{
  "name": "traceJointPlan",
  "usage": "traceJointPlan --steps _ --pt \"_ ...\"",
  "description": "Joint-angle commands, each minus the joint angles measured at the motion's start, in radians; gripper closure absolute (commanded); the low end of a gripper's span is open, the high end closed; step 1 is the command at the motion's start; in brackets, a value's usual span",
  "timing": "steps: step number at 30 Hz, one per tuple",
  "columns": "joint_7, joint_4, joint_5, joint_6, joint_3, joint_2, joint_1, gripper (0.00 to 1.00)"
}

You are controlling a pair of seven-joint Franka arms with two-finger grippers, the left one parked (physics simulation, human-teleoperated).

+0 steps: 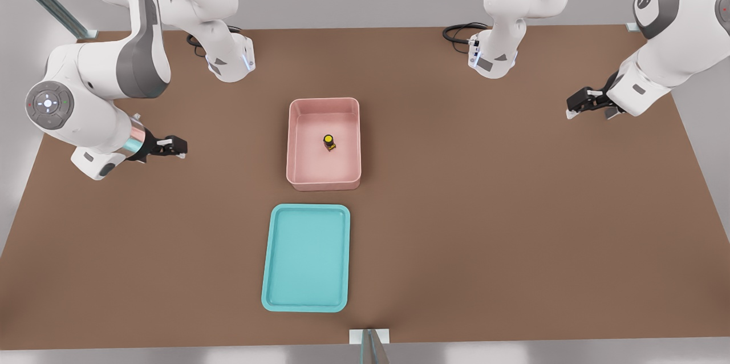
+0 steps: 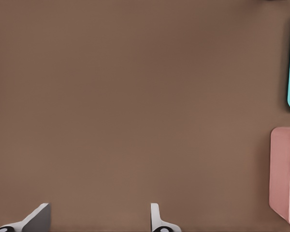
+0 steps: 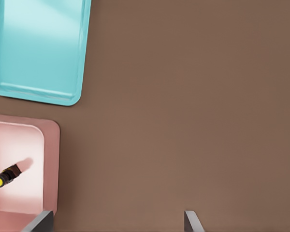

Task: The left arm remains still, and the right arm places the button from the box into the tray

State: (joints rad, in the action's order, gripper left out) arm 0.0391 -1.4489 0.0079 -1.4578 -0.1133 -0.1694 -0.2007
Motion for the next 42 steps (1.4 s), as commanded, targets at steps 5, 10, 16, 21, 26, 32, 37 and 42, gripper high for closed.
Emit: traceJointPlan --steps 5,10,16,21,26,32,37,42 --pt "-0.206 0.139 -0.009 -0.033 0.233 -0.234 -0.346 0.00" --pt "-0.502 0.009 -0.065 -0.407 0.233 -0.326 -0.655 0.00" --pt "-0.341 -0.240 -0.170 -0.614 0.284 -0.289 -0.545 0.00" --pt "-0.329 -0.643 -0.184 -0.952 0.288 -0.136 -0.502 0.00" --pt "-0.436 -0.702 -0.177 -1.023 0.288 -0.186 -0.503 0.00" --pt "-0.442 -0.752 -0.175 -1.024 0.288 -0.209 -0.505 0.00" --pt "-0.473 -0.745 -0.177 -1.055 0.288 -0.278 -0.516 0.00" --pt "-0.473 -0.746 -0.177 -1.055 0.288 -0.291 -0.514 0.00"
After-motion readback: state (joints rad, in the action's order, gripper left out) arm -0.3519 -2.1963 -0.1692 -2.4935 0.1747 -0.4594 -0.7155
